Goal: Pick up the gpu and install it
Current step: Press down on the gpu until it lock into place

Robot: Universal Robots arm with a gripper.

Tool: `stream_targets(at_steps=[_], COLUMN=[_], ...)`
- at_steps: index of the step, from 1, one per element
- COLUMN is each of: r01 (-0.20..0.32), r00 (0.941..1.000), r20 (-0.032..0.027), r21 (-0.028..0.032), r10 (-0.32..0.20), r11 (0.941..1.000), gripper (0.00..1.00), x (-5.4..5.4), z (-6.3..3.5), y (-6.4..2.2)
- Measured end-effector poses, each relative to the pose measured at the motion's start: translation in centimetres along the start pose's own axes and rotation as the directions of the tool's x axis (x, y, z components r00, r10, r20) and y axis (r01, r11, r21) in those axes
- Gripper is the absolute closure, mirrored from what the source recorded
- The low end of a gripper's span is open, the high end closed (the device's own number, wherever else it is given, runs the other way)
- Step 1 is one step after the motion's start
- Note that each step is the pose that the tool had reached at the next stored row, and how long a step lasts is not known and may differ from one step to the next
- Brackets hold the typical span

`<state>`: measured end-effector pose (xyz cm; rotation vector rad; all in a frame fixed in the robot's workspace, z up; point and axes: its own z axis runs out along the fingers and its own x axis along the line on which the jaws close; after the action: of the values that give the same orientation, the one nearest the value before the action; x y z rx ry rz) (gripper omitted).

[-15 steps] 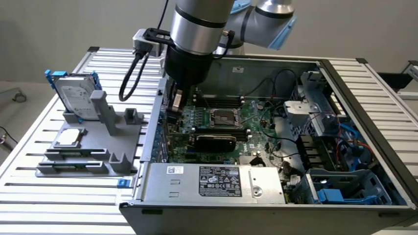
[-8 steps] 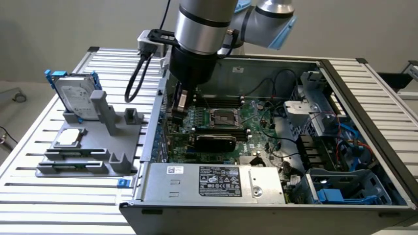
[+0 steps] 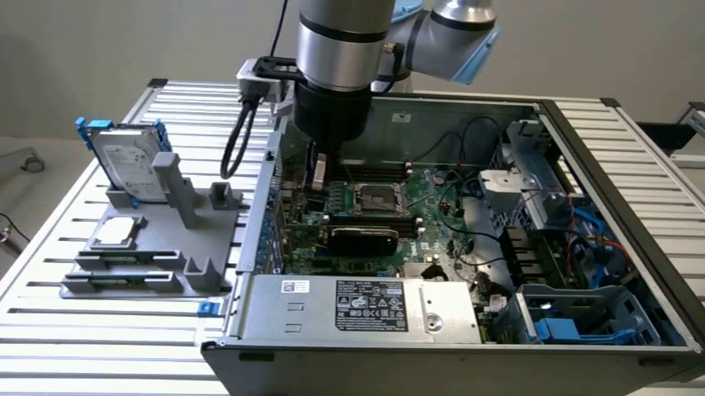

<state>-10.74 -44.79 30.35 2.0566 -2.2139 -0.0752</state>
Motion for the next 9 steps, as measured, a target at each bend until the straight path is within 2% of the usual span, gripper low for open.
stream_targets(at_steps=[2, 4, 7, 9], r01=[0.002, 0.004, 0.007, 0.009], r00=[1.0, 1.0, 0.9999, 0.9999], r20=[0.0025, 0.0048, 0.0088, 0.0122], r21=[0.0276, 0.0524, 0.0828, 0.099], r10=[-0.002, -0.004, -0.008, -0.01], r11=[0.9996, 0.9986, 0.9965, 0.9951], gripper=[0.89, 0.89, 0.89, 0.89], x=[-0.01, -0.01, -0.03, -0.04], z=[-0.01, -0.02, -0.05, -0.08], y=[-0.08, -0.18, -0.39, -0.56])
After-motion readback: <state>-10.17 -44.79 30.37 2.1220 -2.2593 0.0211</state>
